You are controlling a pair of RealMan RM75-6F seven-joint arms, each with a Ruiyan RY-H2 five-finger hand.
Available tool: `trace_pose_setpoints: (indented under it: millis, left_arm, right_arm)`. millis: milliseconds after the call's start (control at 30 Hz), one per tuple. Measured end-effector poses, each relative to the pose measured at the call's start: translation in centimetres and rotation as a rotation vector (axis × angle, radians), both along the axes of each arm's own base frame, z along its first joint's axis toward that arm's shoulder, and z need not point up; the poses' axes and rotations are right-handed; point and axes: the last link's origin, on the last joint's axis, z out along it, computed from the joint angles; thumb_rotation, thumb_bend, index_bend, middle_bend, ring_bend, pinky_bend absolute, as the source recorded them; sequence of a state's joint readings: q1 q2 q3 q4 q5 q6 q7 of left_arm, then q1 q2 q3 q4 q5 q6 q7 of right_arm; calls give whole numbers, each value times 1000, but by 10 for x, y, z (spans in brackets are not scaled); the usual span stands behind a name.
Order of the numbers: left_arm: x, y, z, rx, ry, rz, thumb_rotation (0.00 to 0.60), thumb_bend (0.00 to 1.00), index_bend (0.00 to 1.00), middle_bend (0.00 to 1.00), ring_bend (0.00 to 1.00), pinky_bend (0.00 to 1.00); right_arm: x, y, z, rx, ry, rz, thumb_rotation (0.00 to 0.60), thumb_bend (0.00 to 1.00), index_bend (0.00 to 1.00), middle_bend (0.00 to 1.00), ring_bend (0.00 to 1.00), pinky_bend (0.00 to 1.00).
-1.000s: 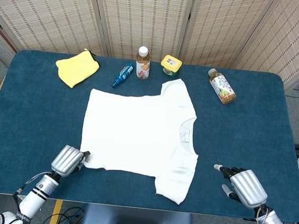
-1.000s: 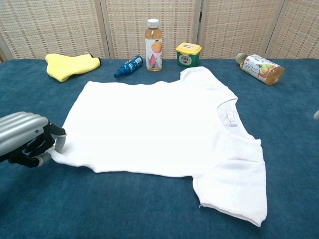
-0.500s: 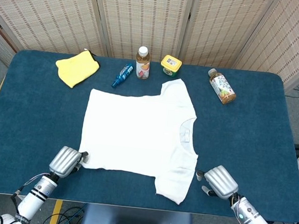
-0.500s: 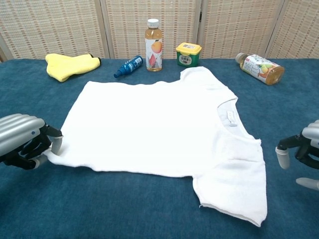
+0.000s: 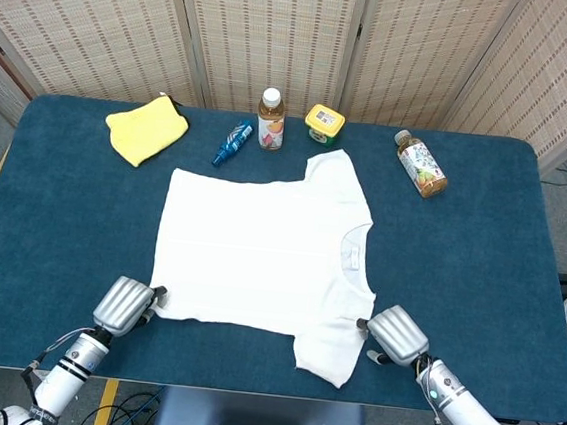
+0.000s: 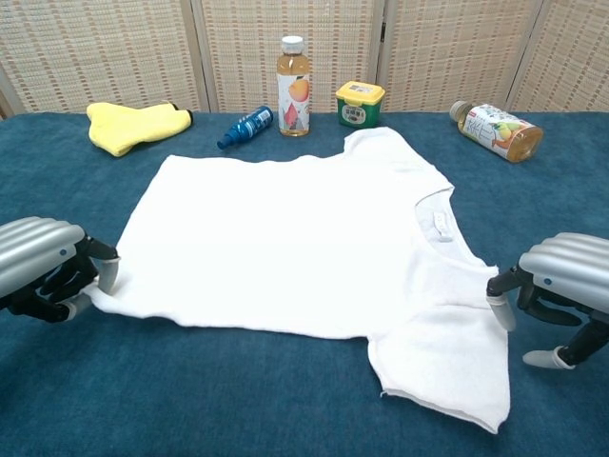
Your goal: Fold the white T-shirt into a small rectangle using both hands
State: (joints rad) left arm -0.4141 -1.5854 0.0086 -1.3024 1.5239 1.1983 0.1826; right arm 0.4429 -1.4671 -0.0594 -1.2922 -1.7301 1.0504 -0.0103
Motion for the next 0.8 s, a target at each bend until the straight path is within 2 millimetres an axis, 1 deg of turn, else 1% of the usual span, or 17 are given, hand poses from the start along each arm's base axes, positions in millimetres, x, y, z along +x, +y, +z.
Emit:
trace_pose_setpoints:
  millis: [333, 600, 800]
  left_arm:
    - [-3, 0, 0, 5, -5, 10, 600, 598, 637, 875, 805, 871]
    - [-5, 0, 0, 7, -4, 18, 600, 598, 633, 875, 805, 870]
    - [-6, 1, 1, 11, -1, 21, 600, 598, 632, 875, 805, 871]
  right_arm:
    - [3, -6, -9, 14, 8, 7, 600, 224, 541, 908, 966, 1000]
    - [3, -9, -12, 14, 17, 5, 600, 234, 541, 908, 966, 1000]
    - [8, -15, -17, 13, 9, 15, 600, 252, 541, 908, 966, 1000]
